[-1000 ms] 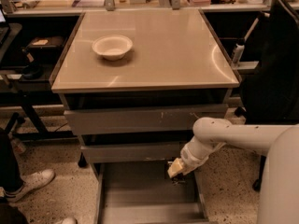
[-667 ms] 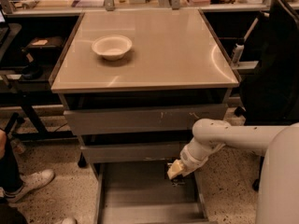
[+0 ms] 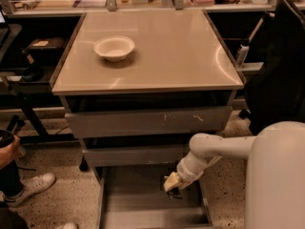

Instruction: Place rxbar chocolate into bottom drawer

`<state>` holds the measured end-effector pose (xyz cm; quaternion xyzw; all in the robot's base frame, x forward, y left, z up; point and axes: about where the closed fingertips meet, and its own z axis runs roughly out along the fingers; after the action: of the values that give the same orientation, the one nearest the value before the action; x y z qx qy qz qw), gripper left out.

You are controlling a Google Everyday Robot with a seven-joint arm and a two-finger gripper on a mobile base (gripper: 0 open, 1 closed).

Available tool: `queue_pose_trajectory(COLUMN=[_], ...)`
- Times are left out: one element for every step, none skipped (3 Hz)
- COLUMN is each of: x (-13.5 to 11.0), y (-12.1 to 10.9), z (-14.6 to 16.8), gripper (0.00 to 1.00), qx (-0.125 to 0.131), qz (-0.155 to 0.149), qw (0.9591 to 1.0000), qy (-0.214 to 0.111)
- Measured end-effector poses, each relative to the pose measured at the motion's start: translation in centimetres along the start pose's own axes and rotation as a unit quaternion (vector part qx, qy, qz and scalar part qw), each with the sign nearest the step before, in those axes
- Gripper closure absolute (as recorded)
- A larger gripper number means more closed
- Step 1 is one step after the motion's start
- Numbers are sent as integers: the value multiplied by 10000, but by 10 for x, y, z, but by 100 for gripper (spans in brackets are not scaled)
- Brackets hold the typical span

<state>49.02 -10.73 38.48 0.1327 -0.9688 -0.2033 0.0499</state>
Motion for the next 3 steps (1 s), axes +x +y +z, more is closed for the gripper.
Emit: queue_pose_trajectory(x=[5,5,6], y=[-1,-1,0], z=[68,68,80], gripper=[100,100,100], qx=[-402,-402,-519], qz=[325,325,335], qw=[9984,9984,9978], qy=[213,213,231])
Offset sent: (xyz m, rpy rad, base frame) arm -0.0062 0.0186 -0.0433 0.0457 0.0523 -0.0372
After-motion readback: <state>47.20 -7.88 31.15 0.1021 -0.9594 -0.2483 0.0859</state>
